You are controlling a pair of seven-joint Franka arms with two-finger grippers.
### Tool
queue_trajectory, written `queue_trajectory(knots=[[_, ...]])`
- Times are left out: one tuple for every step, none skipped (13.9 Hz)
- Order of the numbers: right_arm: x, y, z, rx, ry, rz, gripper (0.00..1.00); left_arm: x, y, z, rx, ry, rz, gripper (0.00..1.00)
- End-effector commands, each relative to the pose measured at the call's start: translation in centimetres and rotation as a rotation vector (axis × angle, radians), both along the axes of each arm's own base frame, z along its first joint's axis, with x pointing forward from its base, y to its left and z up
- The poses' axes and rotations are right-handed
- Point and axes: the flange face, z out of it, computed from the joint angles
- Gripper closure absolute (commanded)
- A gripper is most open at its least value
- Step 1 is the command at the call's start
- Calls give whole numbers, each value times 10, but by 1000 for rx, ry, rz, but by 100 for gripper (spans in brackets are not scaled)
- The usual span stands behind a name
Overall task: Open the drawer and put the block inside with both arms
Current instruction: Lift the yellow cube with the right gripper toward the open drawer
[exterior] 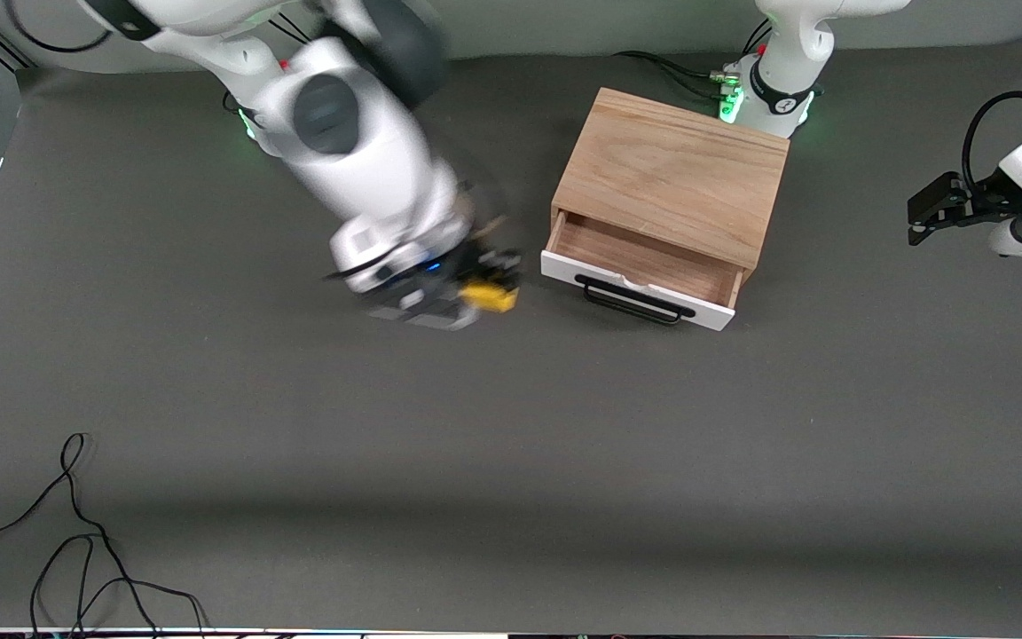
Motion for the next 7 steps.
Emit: queue_trajectory(knots=[[-22, 57, -36, -10, -21, -11, 100, -8, 2, 2, 12, -18, -14, 1], [-32, 73, -52, -5, -14, -8, 100, -8, 2, 2, 12, -20, -14, 1], [-38, 83, -65, -7, -5, -5, 100, -8, 2, 2, 10, -18, -14, 1], [-43, 90, -73, -21, -10, -1, 100, -7, 4, 2, 8, -18, -9, 1], [-48, 95, -82, -32, -3, -6, 100, -7, 4, 2, 7, -18, -9, 1], [-53, 101, -88, -34, 5, -11, 100, -7, 5, 2, 7, -18, -7, 1], [-60, 108, -99, -40, 19, -21, 100, -7, 5, 1, 5, -15, -7, 1]])
